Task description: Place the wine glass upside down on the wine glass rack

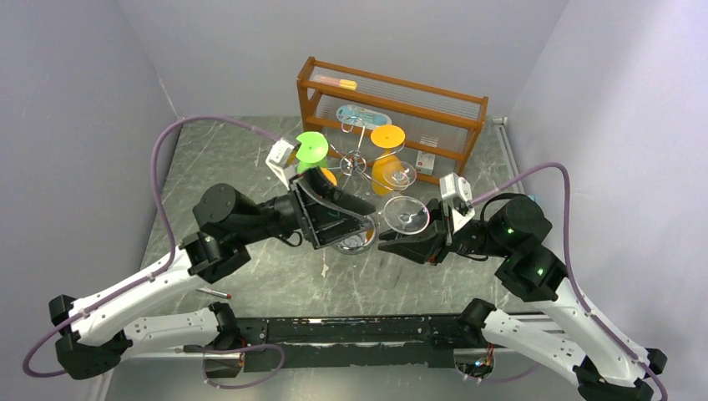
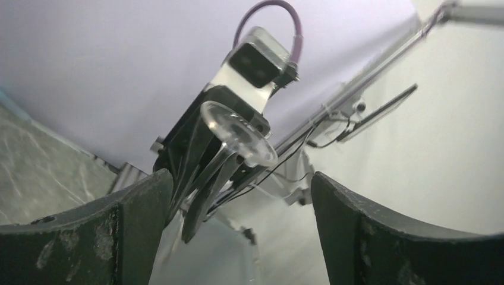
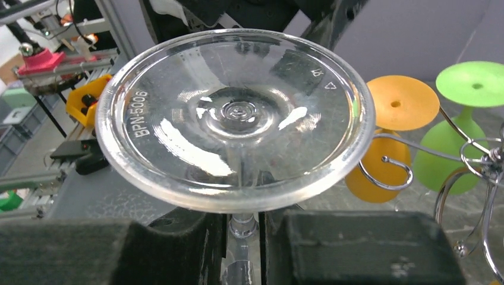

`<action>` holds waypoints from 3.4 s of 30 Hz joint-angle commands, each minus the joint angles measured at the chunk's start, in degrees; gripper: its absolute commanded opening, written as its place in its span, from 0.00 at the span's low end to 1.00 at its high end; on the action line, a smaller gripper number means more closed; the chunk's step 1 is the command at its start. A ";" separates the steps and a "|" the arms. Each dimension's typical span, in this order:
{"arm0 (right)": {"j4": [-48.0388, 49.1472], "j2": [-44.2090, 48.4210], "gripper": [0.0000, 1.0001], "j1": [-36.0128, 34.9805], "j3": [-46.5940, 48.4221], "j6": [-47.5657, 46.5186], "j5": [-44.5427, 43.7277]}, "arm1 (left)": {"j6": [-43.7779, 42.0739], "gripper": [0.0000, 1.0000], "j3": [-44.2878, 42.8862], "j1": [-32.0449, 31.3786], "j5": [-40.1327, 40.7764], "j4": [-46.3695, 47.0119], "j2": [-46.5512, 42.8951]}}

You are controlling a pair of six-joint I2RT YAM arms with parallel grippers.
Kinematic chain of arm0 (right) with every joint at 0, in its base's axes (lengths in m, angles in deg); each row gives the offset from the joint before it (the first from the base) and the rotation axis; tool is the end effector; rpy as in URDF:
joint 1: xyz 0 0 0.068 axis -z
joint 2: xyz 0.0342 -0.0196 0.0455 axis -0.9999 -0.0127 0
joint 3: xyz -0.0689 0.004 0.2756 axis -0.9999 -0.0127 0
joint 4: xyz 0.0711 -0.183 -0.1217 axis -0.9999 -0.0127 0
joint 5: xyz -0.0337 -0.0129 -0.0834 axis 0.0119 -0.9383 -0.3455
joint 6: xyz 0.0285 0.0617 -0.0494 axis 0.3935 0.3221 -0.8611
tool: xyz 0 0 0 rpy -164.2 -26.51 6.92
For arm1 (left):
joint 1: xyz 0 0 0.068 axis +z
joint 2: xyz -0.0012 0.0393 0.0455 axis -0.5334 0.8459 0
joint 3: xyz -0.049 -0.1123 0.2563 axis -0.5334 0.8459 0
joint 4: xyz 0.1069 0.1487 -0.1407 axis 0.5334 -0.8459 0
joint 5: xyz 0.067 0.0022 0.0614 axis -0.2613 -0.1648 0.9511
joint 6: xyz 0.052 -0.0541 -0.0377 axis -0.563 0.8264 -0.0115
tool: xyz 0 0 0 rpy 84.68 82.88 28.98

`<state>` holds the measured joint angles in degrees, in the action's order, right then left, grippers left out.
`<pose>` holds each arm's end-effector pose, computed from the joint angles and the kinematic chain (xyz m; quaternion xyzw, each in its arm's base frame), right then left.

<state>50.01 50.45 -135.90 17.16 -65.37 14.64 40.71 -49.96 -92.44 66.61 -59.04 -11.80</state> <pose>0.0479 0.1168 0.4259 -0.4266 0.5170 0.5284 0.5210 0.0791 -0.1920 0.4770 0.1932 0.5457 -0.7284 0.3665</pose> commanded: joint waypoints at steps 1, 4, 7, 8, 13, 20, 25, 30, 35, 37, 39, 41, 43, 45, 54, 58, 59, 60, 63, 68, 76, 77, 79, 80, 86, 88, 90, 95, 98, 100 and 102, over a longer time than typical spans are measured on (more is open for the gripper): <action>4.49 0.06 0.00 -0.19 -0.61 -4.92 4.79 | 17.44 0.89 5.18 -0.53 11.37 -0.33 -5.48; 2.96 -1.46 0.00 -0.21 0.09 -8.45 6.34 | 17.66 0.89 2.13 -0.53 15.04 -9.65 -6.58; 0.95 -2.49 0.00 -0.21 0.86 -11.96 6.13 | 18.02 0.86 -0.89 -0.53 12.98 -13.04 -4.94; 0.60 -2.65 0.00 -0.21 1.07 -12.93 6.00 | 18.23 0.85 -2.16 -0.53 12.02 -14.09 -3.92; -1.42 -4.40 0.00 -0.17 2.76 -16.83 4.63 | 19.85 0.77 -5.58 -0.53 7.55 -20.38 0.81; -3.16 -6.00 0.00 -0.21 3.53 -18.84 4.35 | 22.18 0.55 -2.36 -0.53 4.99 -17.30 1.10; -2.67 -5.97 0.00 -0.21 2.57 -18.49 3.67 | 22.49 0.37 -0.75 -0.53 5.91 -15.78 -0.22; -3.46 -6.11 0.00 -0.21 2.23 -18.35 4.46 | 22.10 0.30 -0.64 -0.53 7.11 -16.41 -0.69; -3.82 -6.18 0.00 -0.20 2.52 -17.58 5.17 | 20.95 0.24 -0.89 -0.53 6.05 -15.99 0.17; -4.90 -6.99 0.00 -0.21 3.26 -17.12 6.15 | 19.26 0.29 -1.20 -0.53 5.20 -15.52 0.66; -6.58 -7.91 0.00 -0.21 4.16 -16.79 6.79 | 17.18 0.37 -2.60 -0.53 4.85 -16.99 1.22; -7.14 -8.28 0.00 -0.21 4.26 -16.26 6.52 | 15.46 0.40 -3.36 -0.53 5.11 -17.53 1.23; -6.88 -8.15 0.00 -0.18 3.93 -15.82 6.56 | 14.69 0.36 -3.43 -0.53 5.22 -17.34 0.98; -6.39 -7.81 0.00 -0.21 3.55 -15.20 6.98 | 14.26 0.29 -3.58 -0.53 5.36 -17.94 0.71; -6.40 -7.15 0.14 -0.17 3.25 -12.27 3.75 | 14.15 0.05 -4.69 -0.53 7.20 -20.81 0.46; -7.25 -4.87 0.44 -0.21 2.80 -10.56 2.34 | 14.99 0.05 -6.70 -0.53 10.99 -22.83 0.42; -8.13 -4.08 0.51 -0.19 2.85 -9.84 1.76 | 15.45 0.05 -7.20 -0.53 12.13 -23.65 0.45; -8.81 -3.28 0.57 -0.21 2.85 -9.07 1.03 | 15.99 0.05 -7.67 -0.53 13.55 -24.74 0.38; -10.39 -0.26 0.67 -0.20 2.28 -7.69 -1.41 | 16.75 0.05 -8.91 -0.54 17.22 -27.30 0.16; -13.26 5.75 0.71 -0.21 0.93 -5.95 -6.20 | 17.60 0.05 -10.23 -0.53 19.21 -28.13 1.23; -13.42 13.61 0.71 -0.20 -0.87 -1.10 -12.57 | 17.49 0.05 -12.33 -0.53 21.96 -29.24 5.07; -13.49 14.27 0.71 -0.21 -0.95 -0.77 -13.26 | 17.42 0.05 -12.64 -0.53 23.23 -29.55 5.55; -13.56 15.43 0.71 -0.21 -0.88 -0.09 -14.41 | 17.25 0.05 -13.23 -0.53 25.09 -30.37 6.45; -13.66 15.85 0.71 -0.21 -0.73 0.10 -14.83 | 17.13 0.05 -13.46 -0.53 26.10 -30.91 6.77; -13.79 17.13 0.71 -0.21 -0.82 0.95 -15.89 | 16.51 0.05 -13.93 -0.35 34.69 -32.45 7.36; -13.83 17.27 0.71 -0.19 -1.17 0.97 -16.63 | 16.76 0.05 -14.01 -0.27 36.14 -32.80 7.43; -14.15 17.08 0.71 -0.21 -1.24 1.03 -17.59 | 16.43 0.05 -14.75 -0.22 37.69 -34.12 7.77; -13.85 17.00 0.71 -0.21 -1.30 0.97 -18.02 | 16.16 0.05 -14.77 0.17 39.35 -34.79 8.24; -12.93 17.28 0.71 -0.20 -1.85 1.22 -18.32 | 16.16 0.05 -14.13 0.56 37.96 -32.28 9.03; -12.57 17.15 0.71 -0.21 -2.05 1.39 -18.58 | 16.07 0.05 -15.02 0.92 37.78 -33.08 9.90; -12.60 16.99 0.71 -0.21 -1.95 1.58 -18.81 | 16.07 0.05 -15.45 1.34 37.95 -33.41 10.36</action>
<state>36.87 67.02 -135.86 15.78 -64.41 -3.15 57.67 -63.16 -92.02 102.70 -93.25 -2.49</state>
